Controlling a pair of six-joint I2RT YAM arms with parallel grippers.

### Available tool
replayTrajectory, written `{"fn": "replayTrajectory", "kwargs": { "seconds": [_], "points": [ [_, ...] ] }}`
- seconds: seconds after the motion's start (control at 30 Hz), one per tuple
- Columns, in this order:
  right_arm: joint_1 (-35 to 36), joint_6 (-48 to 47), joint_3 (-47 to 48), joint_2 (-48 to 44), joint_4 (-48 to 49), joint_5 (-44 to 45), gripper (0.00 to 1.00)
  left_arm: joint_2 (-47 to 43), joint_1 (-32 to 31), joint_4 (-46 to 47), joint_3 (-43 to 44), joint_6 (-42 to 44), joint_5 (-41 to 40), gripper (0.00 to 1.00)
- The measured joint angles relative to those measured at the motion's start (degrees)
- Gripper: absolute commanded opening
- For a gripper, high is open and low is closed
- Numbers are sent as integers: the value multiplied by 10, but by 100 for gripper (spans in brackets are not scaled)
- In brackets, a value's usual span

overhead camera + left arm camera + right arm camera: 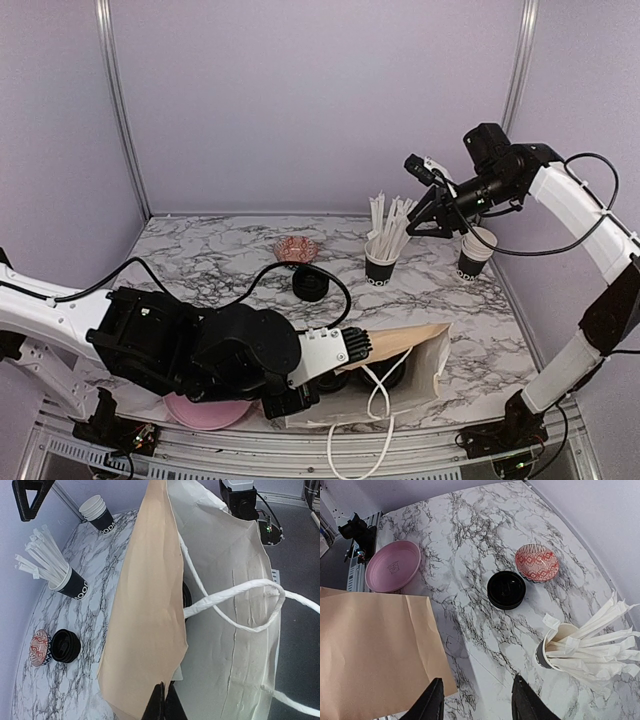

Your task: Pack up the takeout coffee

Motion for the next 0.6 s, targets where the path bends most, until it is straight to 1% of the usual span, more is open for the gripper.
{"fn": "replayTrajectory", "kwargs": {
  "seconds": [0.17,0.3,0.43,0.57,0.6],
  "points": [
    [0,3,1,5,10,9,45,-7,10,12,-5,-18,-41,0],
    [-2,12,0,9,24,26,44,0,42,19,10,-24,-58,0],
    [-2,25,-1,9,50,52,44,14,97,24,30,-37,-55,12],
    [-3,44,-7,9,87,86,43,32,152,26,47,-56,-45,19],
    [-3,48,-10,9,96,94,43,37,164,27,51,-61,-43,23]
  ]
}}
